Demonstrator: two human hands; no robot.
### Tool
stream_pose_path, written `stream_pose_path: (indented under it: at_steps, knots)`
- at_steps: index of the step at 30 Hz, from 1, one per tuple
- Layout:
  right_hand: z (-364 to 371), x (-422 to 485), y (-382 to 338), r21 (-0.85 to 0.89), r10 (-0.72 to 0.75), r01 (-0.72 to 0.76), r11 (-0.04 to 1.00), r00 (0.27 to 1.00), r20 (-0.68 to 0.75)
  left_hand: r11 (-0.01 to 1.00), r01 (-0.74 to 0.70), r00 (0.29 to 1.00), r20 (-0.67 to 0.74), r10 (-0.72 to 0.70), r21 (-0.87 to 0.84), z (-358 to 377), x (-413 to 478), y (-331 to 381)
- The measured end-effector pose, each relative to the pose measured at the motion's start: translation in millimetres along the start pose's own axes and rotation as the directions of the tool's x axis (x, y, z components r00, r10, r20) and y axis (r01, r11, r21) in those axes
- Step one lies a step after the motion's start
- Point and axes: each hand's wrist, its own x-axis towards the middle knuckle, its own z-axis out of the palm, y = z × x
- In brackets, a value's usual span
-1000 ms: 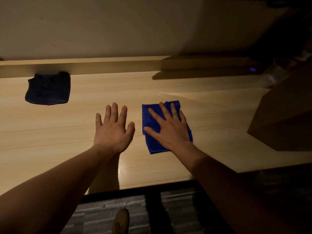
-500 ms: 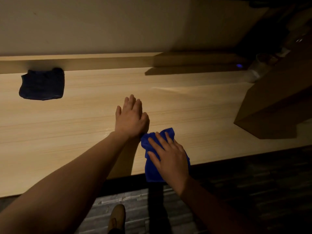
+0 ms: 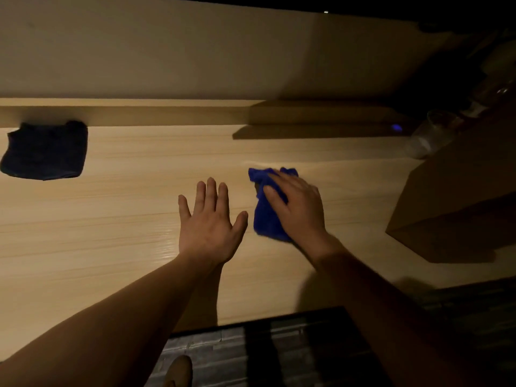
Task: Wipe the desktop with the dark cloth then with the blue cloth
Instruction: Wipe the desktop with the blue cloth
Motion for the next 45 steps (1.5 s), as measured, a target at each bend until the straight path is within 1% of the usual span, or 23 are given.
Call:
stream_pose_path:
  at_steps: [4,7,10,13,17,21,25,29,39,45]
  knots:
    - [12.4,92.2,15.0,-0.176,-0.038,0.050,0.983,0.997,0.071,1.000,0.004,1.000,-0.010,-0.004,0.005,0.3,3.7,-0.2]
    - [21.9,137.3,29.7,-0.282,-0.045,0.077,0.956,0.992,0.117,1.000,0.009,1.000,-0.008,-0.009,0.007,1.2,6.2,1.2]
    - [24.5,162.1,43.3,-0.309,-0.019,0.081,0.947,0.980,0.198,1.000,0.017,1.000,-0.003,-0.017,0.010,0.9,5.8,1.4]
    - [24.8,174.9,49.4,-0.329,-0.016,0.118,0.937,0.955,0.297,1.000,0.026,1.000,-0.003,-0.026,0.009,-1.0,8.5,0.3]
    - [26.9,177.0,47.9,-0.382,0.005,0.119,0.916,0.952,0.306,0.999,0.032,0.999,-0.007,-0.032,0.007,-2.1,12.1,0.2]
    - [26.0,167.3,48.5,-0.414,0.004,0.126,0.901,0.954,0.300,0.999,0.043,0.999,-0.007,-0.043,0.010,-1.6,14.8,1.8]
    - [27.7,142.4,48.8,-0.406,-0.019,0.138,0.903,0.958,0.285,0.999,0.047,0.999,-0.004,-0.047,0.020,-1.8,14.3,-0.8]
    - [25.7,109.3,51.1,-0.393,-0.035,0.139,0.909,0.965,0.259,0.999,0.048,0.999,-0.003,-0.048,0.023,-1.0,13.9,-0.8]
    - [18.8,15.6,48.5,-0.406,0.010,0.097,0.909,0.967,0.253,0.999,0.038,0.999,-0.012,-0.037,0.014,-2.1,16.0,0.7]
    - [14.6,-44.4,47.3,-0.397,0.004,0.097,0.913,0.969,0.247,0.999,0.037,0.999,-0.009,-0.036,0.031,-5.0,15.6,0.6]
